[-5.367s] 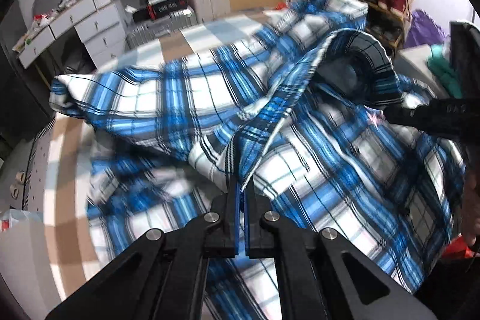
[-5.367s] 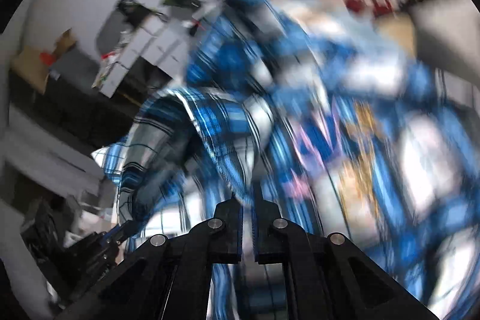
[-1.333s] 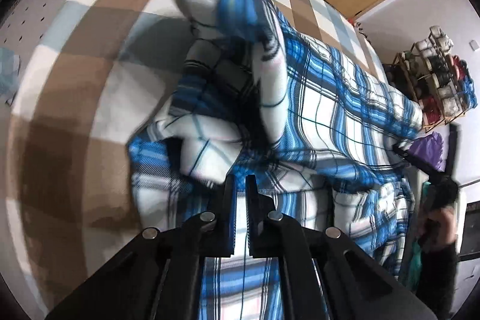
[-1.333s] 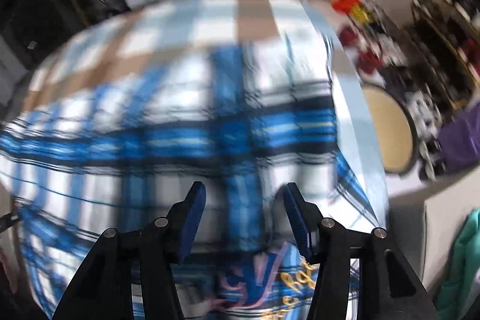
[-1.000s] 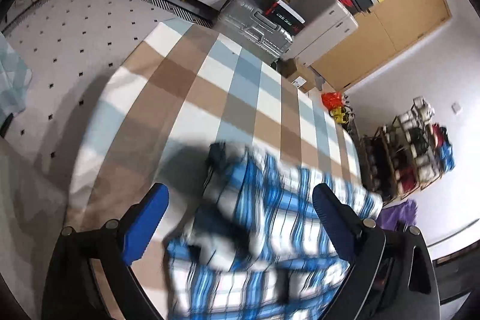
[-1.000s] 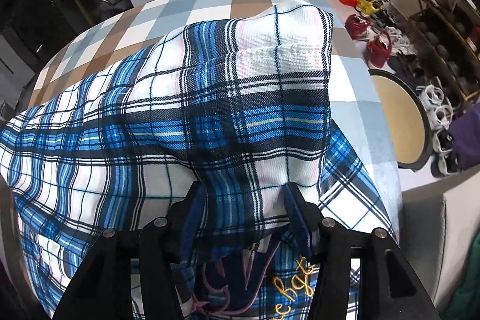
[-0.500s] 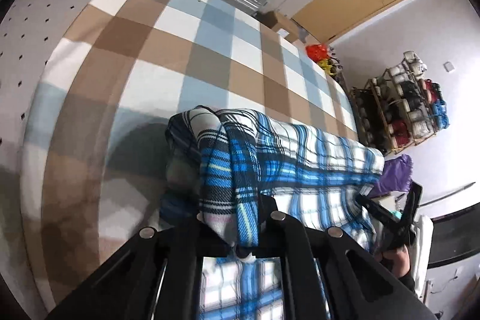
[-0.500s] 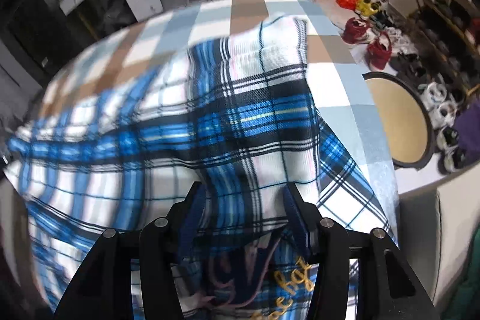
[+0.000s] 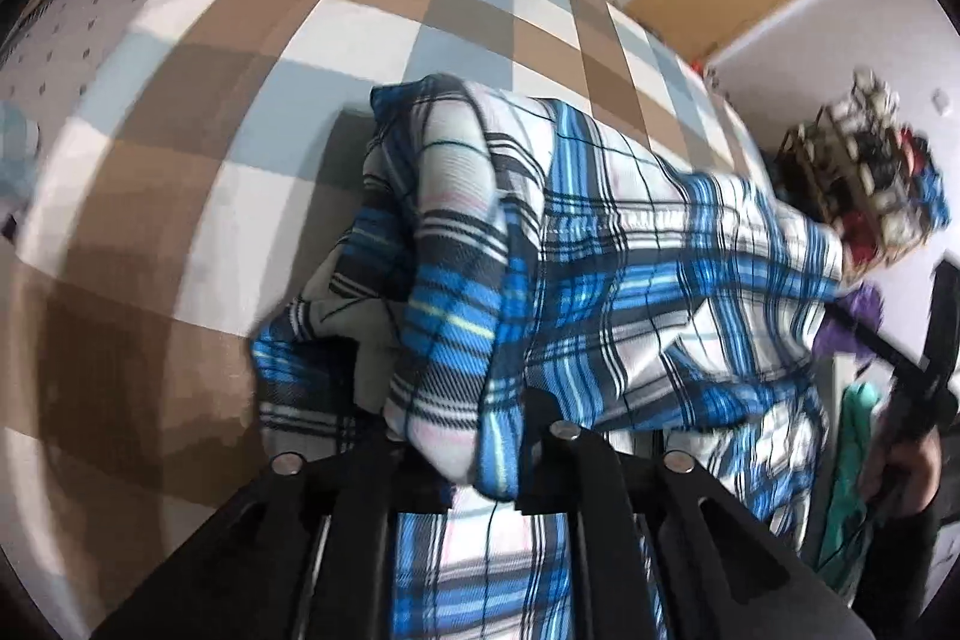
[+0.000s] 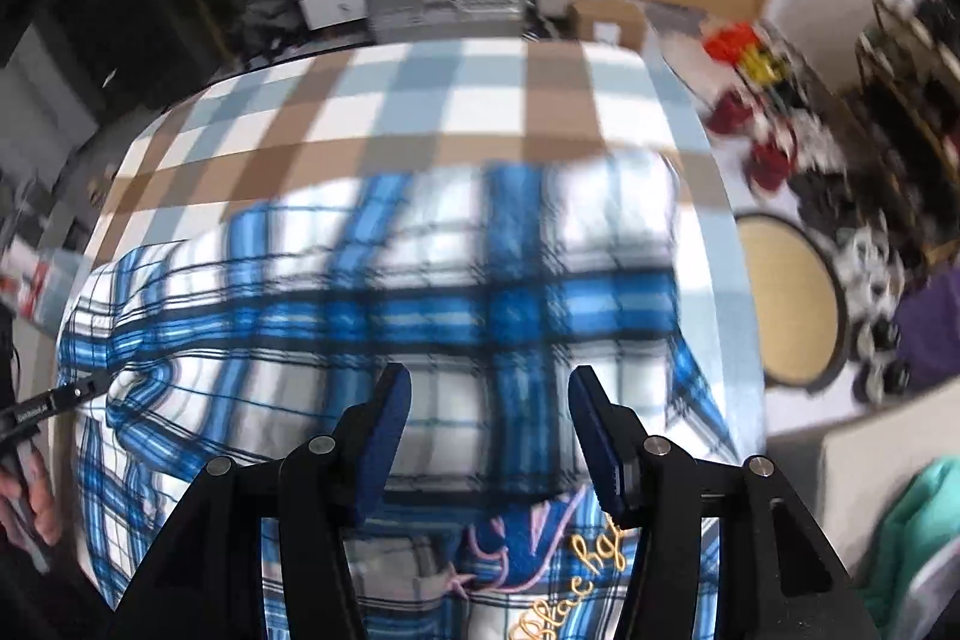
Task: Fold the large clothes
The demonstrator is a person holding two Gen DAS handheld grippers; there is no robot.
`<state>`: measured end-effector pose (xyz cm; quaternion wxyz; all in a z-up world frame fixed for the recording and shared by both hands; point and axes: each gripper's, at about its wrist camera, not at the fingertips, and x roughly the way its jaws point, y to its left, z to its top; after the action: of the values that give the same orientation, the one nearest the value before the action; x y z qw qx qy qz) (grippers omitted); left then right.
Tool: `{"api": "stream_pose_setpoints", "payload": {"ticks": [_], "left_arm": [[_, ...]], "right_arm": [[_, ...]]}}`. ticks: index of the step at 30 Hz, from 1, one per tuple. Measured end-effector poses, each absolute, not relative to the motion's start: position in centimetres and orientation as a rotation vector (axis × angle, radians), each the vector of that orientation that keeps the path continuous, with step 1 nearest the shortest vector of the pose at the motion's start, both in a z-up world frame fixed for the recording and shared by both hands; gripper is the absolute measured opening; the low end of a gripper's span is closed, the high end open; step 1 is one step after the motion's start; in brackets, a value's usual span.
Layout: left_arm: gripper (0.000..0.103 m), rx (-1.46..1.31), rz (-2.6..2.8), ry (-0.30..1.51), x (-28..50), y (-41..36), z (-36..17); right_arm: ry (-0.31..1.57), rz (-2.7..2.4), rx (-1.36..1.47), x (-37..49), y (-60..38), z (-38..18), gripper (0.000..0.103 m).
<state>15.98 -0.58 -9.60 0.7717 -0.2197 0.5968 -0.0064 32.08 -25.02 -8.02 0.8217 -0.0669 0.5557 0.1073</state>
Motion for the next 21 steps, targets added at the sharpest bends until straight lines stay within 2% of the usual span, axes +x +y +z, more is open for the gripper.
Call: {"api": "stream_pose_setpoints", "payload": {"ticks": [1,2,3,5,7,9,10,11,17,21], "left_arm": [[0.013,-0.423,0.011,1.299,16.0,-0.5,-8.6],[0.019,-0.370,0.038,1.285,15.7,-0.4,-7.5],[0.042,-0.284,0.104,1.256,15.5,-0.2,-6.1],[0.073,-0.123,0.297,1.196,15.4,0.0,-3.3],[0.073,-0.103,0.322,1.080,15.8,0.0,-0.4],[0.074,-0.109,0.271,1.060,16.8,-0.6,0.6],[0.074,-0.097,0.238,1.073,17.8,-1.4,0.5],[0.074,-0.083,0.208,1.086,18.5,-2.0,0.0],[0.074,-0.057,0.049,1.343,20.7,-4.2,-9.2],[0.077,-0.036,0.072,1.276,19.7,-4.5,-11.1]], "right_arm": [[1.173,0.224,-0.175,32.4,-24.4,-7.9,0.061],[1.175,0.225,-0.193,32.8,-24.0,-8.1,0.062],[1.183,0.228,-0.210,33.3,-23.7,-8.4,0.062],[1.201,0.216,-0.225,34.5,-23.5,-9.7,0.062],[1.241,0.182,-0.220,35.3,-24.1,-11.2,0.062],[1.285,0.154,-0.223,35.9,-25.0,-13.0,0.062],[1.315,0.129,-0.252,36.0,-25.5,-14.2,0.068],[1.336,0.112,-0.265,35.9,-26.0,-14.9,0.080],[1.356,0.163,-0.175,35.1,-29.3,-16.1,0.087],[1.339,0.177,-0.118,35.1,-30.2,-16.3,0.088]]}}
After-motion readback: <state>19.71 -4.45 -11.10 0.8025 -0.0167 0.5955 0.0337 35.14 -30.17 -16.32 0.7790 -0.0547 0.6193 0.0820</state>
